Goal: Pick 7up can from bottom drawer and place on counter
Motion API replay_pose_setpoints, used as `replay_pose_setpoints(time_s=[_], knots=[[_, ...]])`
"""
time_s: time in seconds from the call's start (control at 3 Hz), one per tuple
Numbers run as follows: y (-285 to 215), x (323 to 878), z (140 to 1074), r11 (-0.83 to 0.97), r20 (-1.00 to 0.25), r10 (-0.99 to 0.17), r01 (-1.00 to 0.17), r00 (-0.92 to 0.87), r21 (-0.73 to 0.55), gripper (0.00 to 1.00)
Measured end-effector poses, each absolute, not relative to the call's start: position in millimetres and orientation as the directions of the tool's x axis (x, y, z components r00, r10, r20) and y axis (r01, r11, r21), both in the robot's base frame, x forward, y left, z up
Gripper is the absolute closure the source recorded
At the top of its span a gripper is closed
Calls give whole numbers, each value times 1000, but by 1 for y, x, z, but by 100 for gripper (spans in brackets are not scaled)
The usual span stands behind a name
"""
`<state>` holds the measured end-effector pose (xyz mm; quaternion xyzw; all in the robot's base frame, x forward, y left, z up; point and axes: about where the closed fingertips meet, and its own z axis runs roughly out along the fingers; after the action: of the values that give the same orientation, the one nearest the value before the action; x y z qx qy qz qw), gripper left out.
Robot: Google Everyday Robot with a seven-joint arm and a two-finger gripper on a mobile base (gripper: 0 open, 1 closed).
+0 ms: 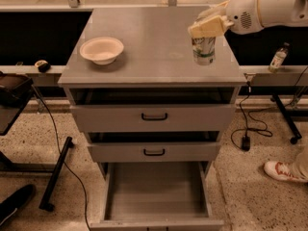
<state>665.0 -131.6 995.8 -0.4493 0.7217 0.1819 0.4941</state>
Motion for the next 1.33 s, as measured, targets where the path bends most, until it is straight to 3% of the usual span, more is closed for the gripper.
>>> replay_pose_setpoints(time_s=[0.33,0.67,1.33], knots=[[-136,714,999,618,-889,-370,-786,-270,-18,100],[-123,739,974,668,-845,-356,-741,-398,68,100],[-109,735,927,684,-884,-190,-703,-427,193,100]])
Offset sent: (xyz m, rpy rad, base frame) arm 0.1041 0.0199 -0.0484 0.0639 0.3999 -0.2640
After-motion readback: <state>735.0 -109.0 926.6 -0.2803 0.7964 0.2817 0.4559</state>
